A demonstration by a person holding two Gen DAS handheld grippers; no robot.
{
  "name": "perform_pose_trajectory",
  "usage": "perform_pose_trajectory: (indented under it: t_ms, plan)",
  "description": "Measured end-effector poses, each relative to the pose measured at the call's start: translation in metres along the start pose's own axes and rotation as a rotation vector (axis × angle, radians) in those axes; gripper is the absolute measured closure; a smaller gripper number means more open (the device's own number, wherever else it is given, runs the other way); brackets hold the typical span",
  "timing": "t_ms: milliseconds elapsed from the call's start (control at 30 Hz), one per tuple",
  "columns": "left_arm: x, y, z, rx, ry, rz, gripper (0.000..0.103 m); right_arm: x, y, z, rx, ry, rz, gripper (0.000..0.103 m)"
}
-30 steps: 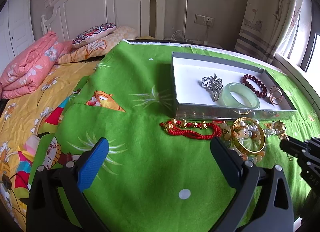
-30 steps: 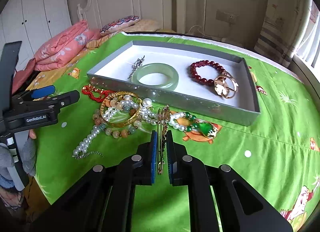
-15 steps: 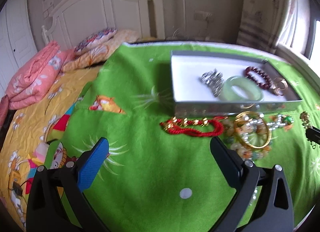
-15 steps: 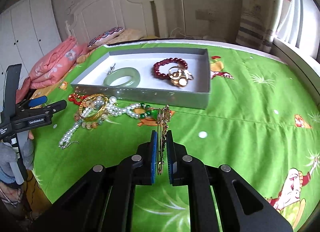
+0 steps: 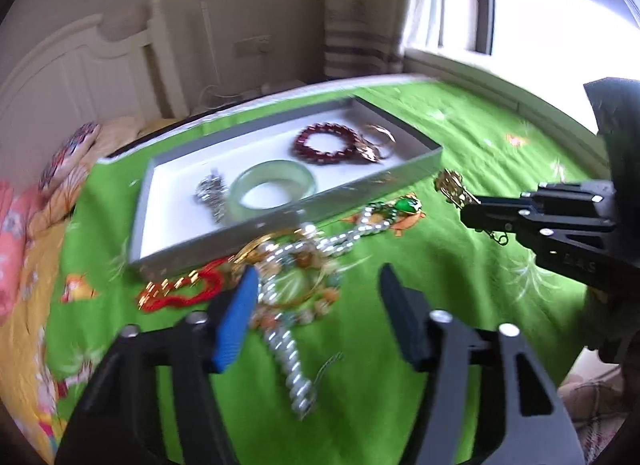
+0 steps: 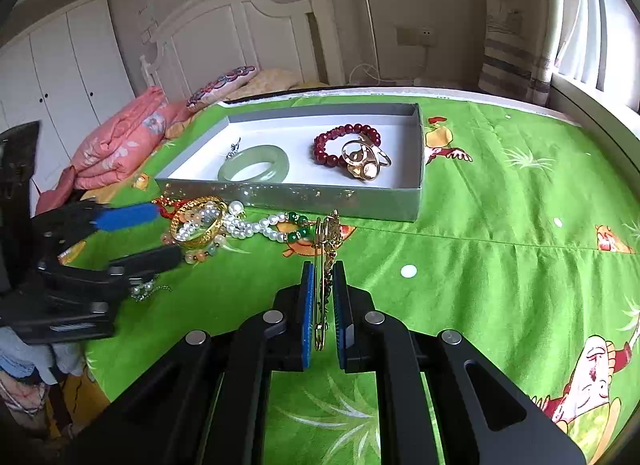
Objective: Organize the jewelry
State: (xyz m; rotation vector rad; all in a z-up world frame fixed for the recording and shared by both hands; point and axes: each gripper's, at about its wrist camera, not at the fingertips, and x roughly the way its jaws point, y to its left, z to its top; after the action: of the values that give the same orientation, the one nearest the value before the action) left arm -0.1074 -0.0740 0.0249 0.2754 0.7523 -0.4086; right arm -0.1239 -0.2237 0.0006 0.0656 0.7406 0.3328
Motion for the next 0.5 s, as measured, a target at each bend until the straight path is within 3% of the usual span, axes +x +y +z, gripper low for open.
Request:
perform_pose_trajectory:
  t_ms: [67, 133, 300, 367, 467, 500]
  plan:
    - [0.014, -0.006, 0.005, 0.022, 0.036, 0.007, 0.058, -0.001, -0.001, 0.0, 0.001, -0.007, 0.011, 0.093]
    - [0.025, -0.004, 0.007, 0.009, 0.068, 0.0, 0.074, -0.003, -0.001, -0.001, 0.0, -0.015, 0.017, 0.093]
    - [0.036, 0.008, 0.005, -0.05, 0.097, -0.066, 0.09, -0.005, 0.001, -0.002, -0.006, -0.022, 0.032, 0.093]
    - [0.037, 0.008, 0.005, -0.049, 0.098, -0.077, 0.091, -0.005, 0.001, -0.002, -0.007, -0.024, 0.038, 0.093]
    - [0.031, 0.006, 0.005, -0.045, 0.074, -0.07, 0.092, -0.005, 0.002, -0.002, -0.014, -0.015, 0.051, 0.093]
    - [0.024, 0.007, 0.006, -0.053, 0.049, -0.062, 0.1, -0.005, 0.003, -0.002, -0.026, -0.001, 0.063, 0.093]
